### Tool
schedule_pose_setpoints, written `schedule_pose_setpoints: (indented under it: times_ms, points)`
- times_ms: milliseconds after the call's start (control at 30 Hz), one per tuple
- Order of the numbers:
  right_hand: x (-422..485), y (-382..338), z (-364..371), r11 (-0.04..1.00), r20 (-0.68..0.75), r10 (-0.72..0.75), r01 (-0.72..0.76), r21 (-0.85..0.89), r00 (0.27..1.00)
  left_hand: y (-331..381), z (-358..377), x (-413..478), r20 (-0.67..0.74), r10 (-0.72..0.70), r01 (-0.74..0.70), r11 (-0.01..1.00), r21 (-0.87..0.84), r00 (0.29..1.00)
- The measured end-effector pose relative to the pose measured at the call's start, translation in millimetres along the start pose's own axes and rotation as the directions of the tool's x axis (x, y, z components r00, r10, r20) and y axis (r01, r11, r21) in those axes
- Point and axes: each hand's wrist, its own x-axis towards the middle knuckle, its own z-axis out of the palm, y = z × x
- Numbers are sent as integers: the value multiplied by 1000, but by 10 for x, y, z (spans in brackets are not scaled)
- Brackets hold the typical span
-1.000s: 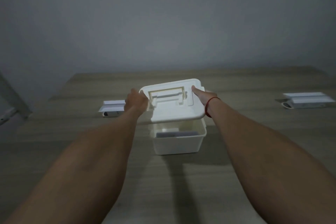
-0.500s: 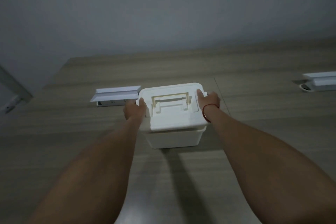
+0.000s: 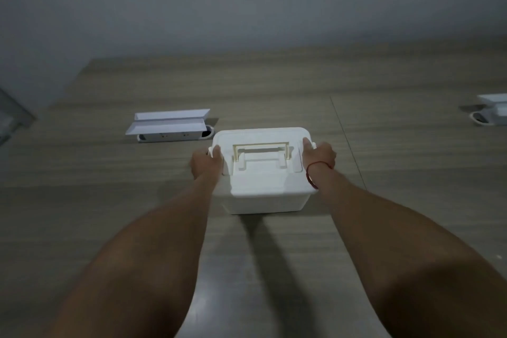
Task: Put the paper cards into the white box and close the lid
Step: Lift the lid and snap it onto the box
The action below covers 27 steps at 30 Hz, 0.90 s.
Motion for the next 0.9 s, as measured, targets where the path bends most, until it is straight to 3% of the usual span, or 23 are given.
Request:
schedule_pose_setpoints:
  times_ms: [267,400,567,800,900]
  points:
    - [0,8,30,999,6,32,-32,9,999,-44,31,7,21,-39,37,995,91,999]
    - [-20,87,57,999,12,41,-41,20,999,-72,56,34,31,-59,58,997,45,998]
    - [-3,98,55,987,82,148,-152,49,986,-100,57,5,144,-261,252,965,75,955]
    - [45,108,44,975,138,199,-210,69,970,-148,13,85,239,-347,361,932,-14,907]
    - [48,104,27,964,165,221,-242,115,961,-151,22,64,174,-371,381,924,-23,912]
